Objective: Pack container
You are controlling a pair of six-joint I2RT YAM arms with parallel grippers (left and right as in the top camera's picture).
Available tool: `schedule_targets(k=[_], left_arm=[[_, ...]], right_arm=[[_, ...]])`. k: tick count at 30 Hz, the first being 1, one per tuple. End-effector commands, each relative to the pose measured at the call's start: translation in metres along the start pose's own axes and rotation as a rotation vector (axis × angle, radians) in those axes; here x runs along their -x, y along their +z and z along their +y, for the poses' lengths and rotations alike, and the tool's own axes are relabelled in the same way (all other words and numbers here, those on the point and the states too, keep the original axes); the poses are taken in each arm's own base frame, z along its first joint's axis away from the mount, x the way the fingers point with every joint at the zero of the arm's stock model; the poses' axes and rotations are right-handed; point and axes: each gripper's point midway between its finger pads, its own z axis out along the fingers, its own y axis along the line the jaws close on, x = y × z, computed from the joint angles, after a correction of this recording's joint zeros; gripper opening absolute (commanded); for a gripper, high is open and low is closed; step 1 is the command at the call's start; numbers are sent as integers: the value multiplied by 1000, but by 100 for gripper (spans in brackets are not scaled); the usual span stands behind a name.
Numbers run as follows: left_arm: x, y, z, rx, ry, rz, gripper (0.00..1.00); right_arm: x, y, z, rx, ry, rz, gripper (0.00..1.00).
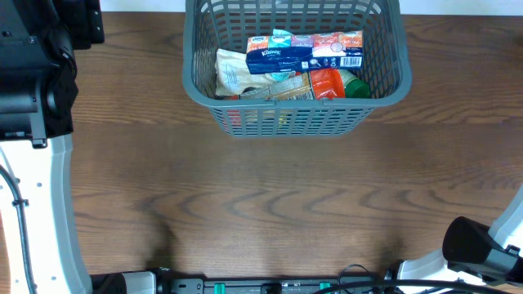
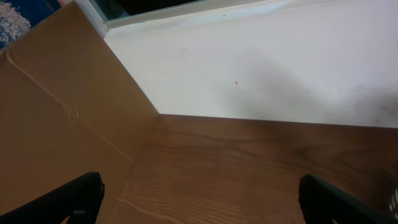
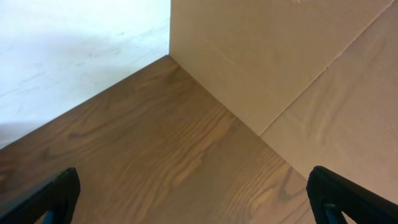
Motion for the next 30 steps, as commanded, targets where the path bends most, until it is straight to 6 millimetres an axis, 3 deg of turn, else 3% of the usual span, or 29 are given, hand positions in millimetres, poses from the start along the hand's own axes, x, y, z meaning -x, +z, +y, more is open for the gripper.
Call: schedule_targets(k=[1, 5, 9, 13, 19, 24, 30], left_arm=[[2, -3, 5, 14, -12, -7, 98], [2, -3, 5, 14, -13, -8, 98], [9, -21, 13, 20, -27, -44, 99], [16, -54, 26, 31, -49, -104, 98], [10, -122, 50, 43, -147, -217, 99], [-23, -169, 61, 28, -360, -326, 99], [-98, -181, 52, -5, -542, -327, 99]], right_arm=[[1, -1, -4, -9, 18, -3, 99], [1, -1, -4, -9, 18, -3, 99], [1, -1, -4, -9, 18, -3, 99], [1, -1, -4, -9, 18, -3, 99], [1, -1, -4, -9, 18, -3, 99], [1, -1, -4, -9, 18, -3, 99], [1, -1, -4, -9, 18, -3, 99]])
